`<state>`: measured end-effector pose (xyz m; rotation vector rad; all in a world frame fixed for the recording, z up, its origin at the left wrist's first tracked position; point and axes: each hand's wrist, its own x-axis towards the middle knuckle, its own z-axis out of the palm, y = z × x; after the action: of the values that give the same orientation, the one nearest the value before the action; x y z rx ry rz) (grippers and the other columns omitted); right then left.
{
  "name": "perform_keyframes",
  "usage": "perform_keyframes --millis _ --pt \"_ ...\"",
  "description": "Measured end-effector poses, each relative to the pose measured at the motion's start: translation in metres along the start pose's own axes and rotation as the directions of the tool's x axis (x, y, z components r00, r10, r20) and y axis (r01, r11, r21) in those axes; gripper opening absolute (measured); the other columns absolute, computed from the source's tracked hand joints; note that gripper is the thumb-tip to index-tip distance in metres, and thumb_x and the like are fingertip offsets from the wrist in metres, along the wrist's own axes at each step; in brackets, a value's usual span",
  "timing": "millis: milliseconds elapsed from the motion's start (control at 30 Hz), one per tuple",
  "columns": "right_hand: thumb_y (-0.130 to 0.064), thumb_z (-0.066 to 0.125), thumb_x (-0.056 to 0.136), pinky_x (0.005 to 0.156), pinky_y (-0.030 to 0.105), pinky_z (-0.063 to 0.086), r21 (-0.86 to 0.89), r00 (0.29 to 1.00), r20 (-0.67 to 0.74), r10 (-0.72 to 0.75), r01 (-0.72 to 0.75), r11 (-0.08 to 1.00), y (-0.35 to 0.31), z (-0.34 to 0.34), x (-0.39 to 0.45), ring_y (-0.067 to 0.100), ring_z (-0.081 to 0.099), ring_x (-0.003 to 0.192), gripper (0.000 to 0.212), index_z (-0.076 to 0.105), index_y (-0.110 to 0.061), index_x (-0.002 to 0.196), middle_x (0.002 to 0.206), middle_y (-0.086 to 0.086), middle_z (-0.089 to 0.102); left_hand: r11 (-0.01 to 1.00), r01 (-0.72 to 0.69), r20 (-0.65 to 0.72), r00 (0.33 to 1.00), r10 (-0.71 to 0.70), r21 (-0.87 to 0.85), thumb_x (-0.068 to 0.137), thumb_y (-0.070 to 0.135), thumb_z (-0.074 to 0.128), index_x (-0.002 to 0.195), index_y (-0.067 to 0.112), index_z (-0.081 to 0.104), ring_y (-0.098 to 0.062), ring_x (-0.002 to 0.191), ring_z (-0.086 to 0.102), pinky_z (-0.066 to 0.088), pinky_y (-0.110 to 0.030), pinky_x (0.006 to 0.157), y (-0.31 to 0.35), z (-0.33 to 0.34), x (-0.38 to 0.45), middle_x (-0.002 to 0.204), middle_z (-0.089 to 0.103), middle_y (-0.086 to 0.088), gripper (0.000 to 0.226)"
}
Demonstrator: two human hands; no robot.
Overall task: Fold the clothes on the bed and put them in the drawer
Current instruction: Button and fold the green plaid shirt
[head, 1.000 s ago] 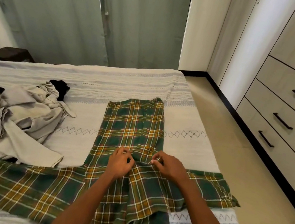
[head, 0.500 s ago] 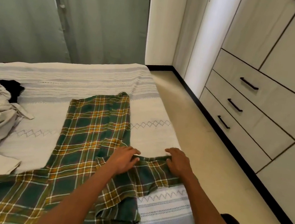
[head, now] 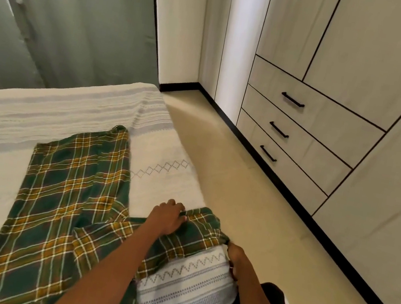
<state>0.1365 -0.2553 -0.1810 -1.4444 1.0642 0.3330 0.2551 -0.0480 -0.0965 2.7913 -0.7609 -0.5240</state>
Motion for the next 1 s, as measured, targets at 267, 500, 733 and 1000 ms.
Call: perform_keyframes --millis 267,500,733,1000 --pt "-0.037 0.059 0.1 0.08 0.04 0.057 0.438 0.99 0.102 0.096 -0.131 0.89 -0.017 0.011 0.049 0.033 0.069 0.09 0.04 0.071 0.001 0.106 0.103 0.022 0.073 0.995 0.026 0.037 0.999 -0.023 -0.092 0.101 0.042 0.048 0.13 0.024 0.056 -0.021 0.115 0.057 0.046 -0.037 0.101 0.016 0.001 0.025 0.129 0.059 -0.002 0.035" --pt "-0.012 0.069 0.092 0.076 0.037 0.059 0.524 0.992 -0.058 -0.112 0.126 0.842 -0.047 0.006 0.039 0.029 0.07 0.092 0.026 0.066 -0.006 0.117 0.106 0.016 0.072 0.965 0.038 0.198 0.98 0.015 -0.261 0.098 0.028 0.051 0.117 0.023 0.062 -0.015 0.102 0.058 0.047 -0.033 0.096 0.03 -0.008 0.039 0.12 0.064 -0.002 0.022" --pt "-0.014 0.071 0.09 0.089 0.046 0.059 0.604 0.803 -0.038 -0.594 0.492 0.626 -0.125 0.01 -0.034 0.03 0.069 0.105 0.036 0.059 -0.016 0.124 0.117 0.013 0.07 0.65 0.097 0.074 0.995 -0.063 -0.754 0.098 0.043 0.055 0.125 0.033 0.055 -0.009 0.107 0.059 0.045 -0.03 0.099 0.024 -0.037 0.019 0.122 0.061 0.008 0.028" --pt "-0.02 0.059 0.1 0.09 0.04 0.058 0.505 0.557 0.203 -0.805 0.645 0.574 -0.201 0.057 -0.132 0.024 0.069 0.107 0.032 0.056 -0.018 0.132 0.119 0.008 0.07 0.474 -0.25 -0.38 0.903 -0.201 -0.844 0.097 0.038 0.059 0.118 0.02 0.06 -0.017 0.103 0.07 0.058 -0.037 0.091 -0.007 -0.135 -0.039 0.112 0.071 0.001 0.027"
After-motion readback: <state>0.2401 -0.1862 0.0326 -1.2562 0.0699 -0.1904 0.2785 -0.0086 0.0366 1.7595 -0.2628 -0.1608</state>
